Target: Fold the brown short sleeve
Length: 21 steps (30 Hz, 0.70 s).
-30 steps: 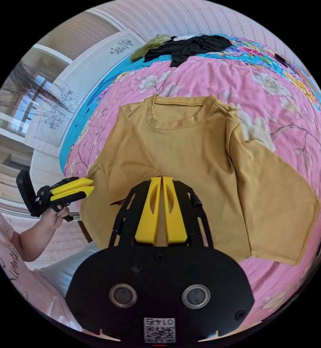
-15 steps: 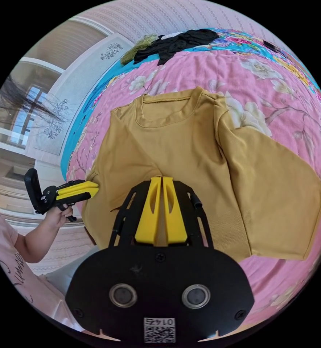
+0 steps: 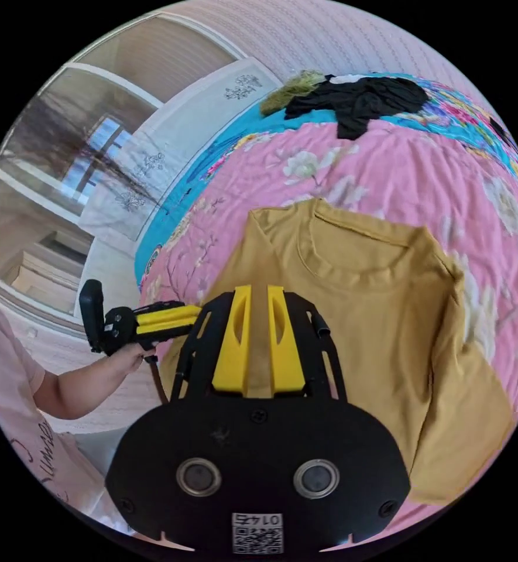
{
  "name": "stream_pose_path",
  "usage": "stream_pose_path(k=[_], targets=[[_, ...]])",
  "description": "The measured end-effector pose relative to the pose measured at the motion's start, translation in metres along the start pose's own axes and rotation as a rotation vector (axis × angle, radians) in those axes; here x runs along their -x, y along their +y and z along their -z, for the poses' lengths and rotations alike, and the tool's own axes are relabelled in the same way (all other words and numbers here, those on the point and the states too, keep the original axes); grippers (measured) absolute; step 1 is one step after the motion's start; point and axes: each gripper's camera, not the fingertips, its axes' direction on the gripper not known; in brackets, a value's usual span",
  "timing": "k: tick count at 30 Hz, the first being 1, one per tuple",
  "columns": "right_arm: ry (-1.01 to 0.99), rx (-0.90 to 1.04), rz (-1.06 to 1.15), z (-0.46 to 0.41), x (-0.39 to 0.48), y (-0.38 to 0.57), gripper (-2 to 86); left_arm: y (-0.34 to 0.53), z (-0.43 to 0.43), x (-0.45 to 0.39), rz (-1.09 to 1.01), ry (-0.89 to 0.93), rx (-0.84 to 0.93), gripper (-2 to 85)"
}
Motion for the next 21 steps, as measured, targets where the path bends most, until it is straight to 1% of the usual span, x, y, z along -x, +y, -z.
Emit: stream_pose_path(k=[3,6,8,13,14,17,19,21], targets=[[0.041,0.008,0.086,-0.031,0.007,-0.044,6.0,0.0,0.002,0.001,0.024,-0.003,-0.019,0.0],[0.017,0.074,0.119,-0.06,0.005,-0.075,2.3,0.004,0.01,0.012,0.086,-0.039,-0.052,-0.6],[0.025,0.086,0.129,-0.067,0.007,-0.086,1.3,0.007,0.013,0.023,0.133,-0.045,-0.075,-0.5],[0.067,0.159,0.162,-0.091,-0.001,-0.088,0.8,0.007,-0.009,0.048,0.205,0.043,-0.039,2.7],[0.059,0.151,0.161,-0.088,-0.003,-0.086,0.8,0.006,-0.008,0.055,0.237,0.075,-0.041,4.4],[0.063,0.076,0.109,-0.052,-0.017,-0.066,1.4,0.009,0.007,0.065,0.293,0.065,-0.056,5.3],[0.032,-0.048,0.061,-0.005,-0.032,-0.029,1.8,0.011,0.024,0.068,0.304,0.045,-0.084,5.1],[0.008,-0.124,-0.01,0.029,-0.048,0.011,1.9,0.006,0.04,0.066,0.285,0.032,-0.103,4.9]])
